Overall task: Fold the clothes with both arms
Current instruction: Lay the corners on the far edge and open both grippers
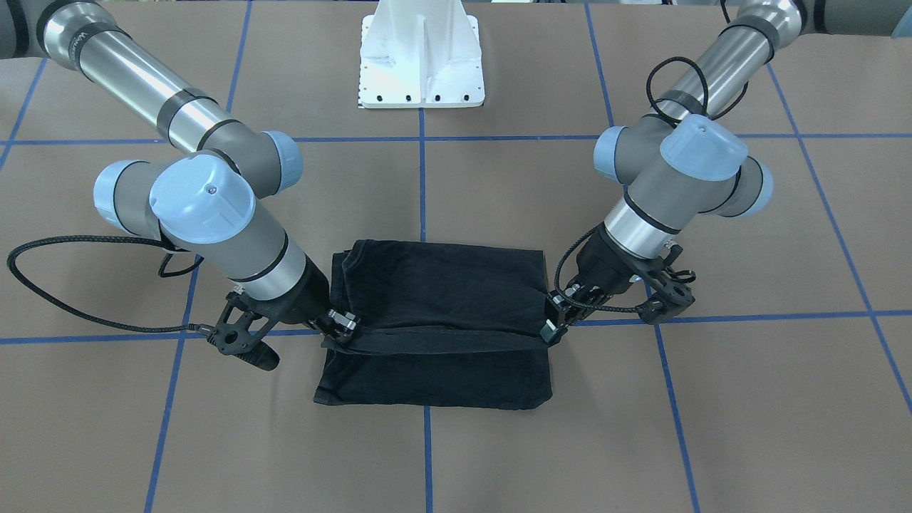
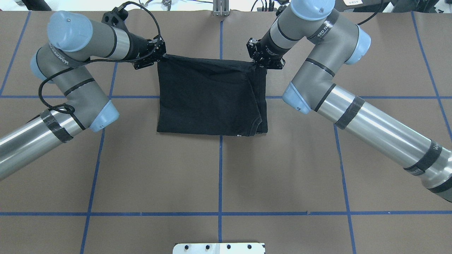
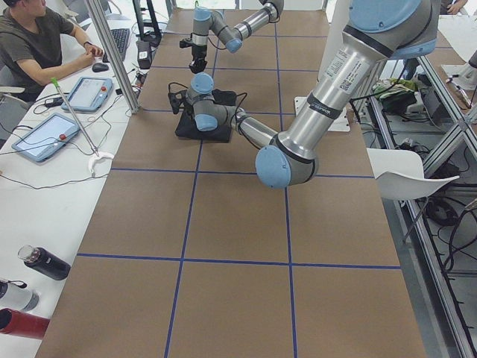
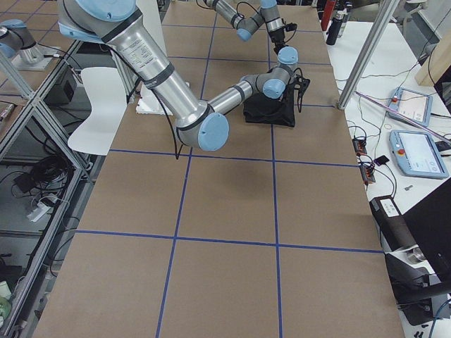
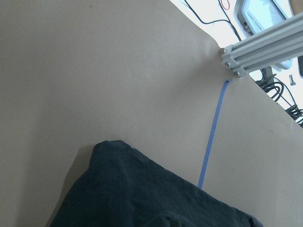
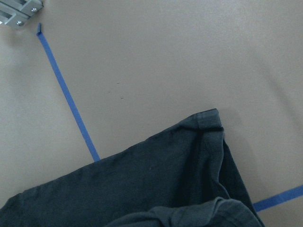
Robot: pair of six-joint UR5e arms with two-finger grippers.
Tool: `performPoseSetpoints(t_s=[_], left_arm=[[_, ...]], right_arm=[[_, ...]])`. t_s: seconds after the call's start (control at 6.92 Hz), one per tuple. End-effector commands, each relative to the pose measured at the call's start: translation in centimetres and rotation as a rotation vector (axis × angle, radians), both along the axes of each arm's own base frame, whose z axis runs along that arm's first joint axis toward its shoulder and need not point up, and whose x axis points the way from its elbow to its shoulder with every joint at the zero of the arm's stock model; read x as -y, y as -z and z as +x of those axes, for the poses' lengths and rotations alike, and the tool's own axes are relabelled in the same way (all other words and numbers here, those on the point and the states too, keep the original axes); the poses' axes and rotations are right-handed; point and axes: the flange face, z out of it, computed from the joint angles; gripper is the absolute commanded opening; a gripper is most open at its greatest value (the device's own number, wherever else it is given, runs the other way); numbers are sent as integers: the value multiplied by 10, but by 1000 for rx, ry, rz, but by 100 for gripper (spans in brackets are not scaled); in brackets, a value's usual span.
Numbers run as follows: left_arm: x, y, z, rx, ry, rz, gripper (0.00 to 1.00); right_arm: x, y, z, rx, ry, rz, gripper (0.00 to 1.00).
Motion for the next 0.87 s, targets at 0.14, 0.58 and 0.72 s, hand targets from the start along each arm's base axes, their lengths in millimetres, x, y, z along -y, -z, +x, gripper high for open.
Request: performPoseSetpoints(t_s=[0.14, 0.58, 0.72], left_arm=[[10, 6, 12, 3, 1, -8, 0], [17, 24, 12, -29, 68, -38, 100], [17, 20, 12, -19, 66, -38, 100]], right_arm=[[2, -2, 0, -6, -6, -1, 0], [6, -1, 4, -3, -30, 10, 100], [12, -1, 12, -4, -42, 6, 100]])
